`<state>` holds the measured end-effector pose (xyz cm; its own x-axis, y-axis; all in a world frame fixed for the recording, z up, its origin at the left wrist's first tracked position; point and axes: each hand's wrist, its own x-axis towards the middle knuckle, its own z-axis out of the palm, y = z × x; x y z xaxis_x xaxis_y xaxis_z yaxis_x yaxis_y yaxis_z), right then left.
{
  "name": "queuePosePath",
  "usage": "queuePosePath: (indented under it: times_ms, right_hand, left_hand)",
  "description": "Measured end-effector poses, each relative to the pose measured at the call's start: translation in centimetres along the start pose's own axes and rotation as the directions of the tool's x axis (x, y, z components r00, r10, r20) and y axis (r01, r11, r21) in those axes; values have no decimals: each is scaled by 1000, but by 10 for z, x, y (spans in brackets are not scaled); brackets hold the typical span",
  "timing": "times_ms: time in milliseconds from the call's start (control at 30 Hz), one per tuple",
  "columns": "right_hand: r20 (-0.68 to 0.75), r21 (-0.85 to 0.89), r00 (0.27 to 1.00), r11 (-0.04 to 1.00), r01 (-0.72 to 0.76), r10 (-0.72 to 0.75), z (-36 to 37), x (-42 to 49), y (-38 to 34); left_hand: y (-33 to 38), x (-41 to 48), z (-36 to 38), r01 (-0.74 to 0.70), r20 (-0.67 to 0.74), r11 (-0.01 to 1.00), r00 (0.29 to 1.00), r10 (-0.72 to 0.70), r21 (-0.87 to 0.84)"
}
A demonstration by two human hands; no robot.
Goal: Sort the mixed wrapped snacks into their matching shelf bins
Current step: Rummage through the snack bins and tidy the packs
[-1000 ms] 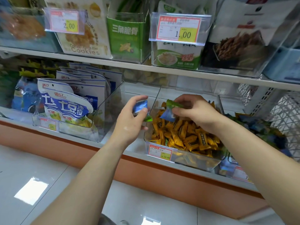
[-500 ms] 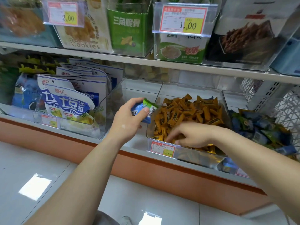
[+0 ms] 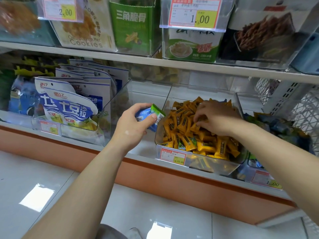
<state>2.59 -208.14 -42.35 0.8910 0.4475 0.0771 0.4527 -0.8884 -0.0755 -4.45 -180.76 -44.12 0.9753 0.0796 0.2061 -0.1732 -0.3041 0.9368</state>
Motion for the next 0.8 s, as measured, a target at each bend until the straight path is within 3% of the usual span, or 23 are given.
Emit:
queuePosePath:
  times_ms: [67,133,200,267,367,500,600,700,800]
  right_hand:
    - [-160,-149,983,987,66,-90,6,0,-9]
    - [-207,11,956,977,215,-208,9,-3,-25]
    - [58,245,956,933,264,-286,16,-4,-38]
    - [312,188,906,953,238,-288,27,-2,-41]
    - [383,-28,903,975,220,-193,33,3,-38]
    - [382,-5,897,970,242,-222,30,9,-43]
    - [303,259,934,960,110,-189,18,5,-40]
    - [115,412,989,911,35,-90,-4,-5,-32]
    - [-106,561,991,828,-10,83,-19,-19,-24]
  left_hand:
    - [1,0,1,2,-1,1000,1000,-2,7]
    - [2,0,2,0,0,1000,1000,0,10]
    - [3,0,4,-1,8,1000,1000,0,14]
    - [5,-1,5,-1,19,1000,1000,1,21]
    - [5,-3,5,5,30,1000,1000,-6,26]
    - [4,-3,3,15,35,1000,999,-16,23]
    - [4,-2,4,16,24,1000,1000,-16,3]
    - [7,-1,8,-1,9,999,1000,2,-50]
    - [14,-2,16,-6,25,990,1000,9,-140]
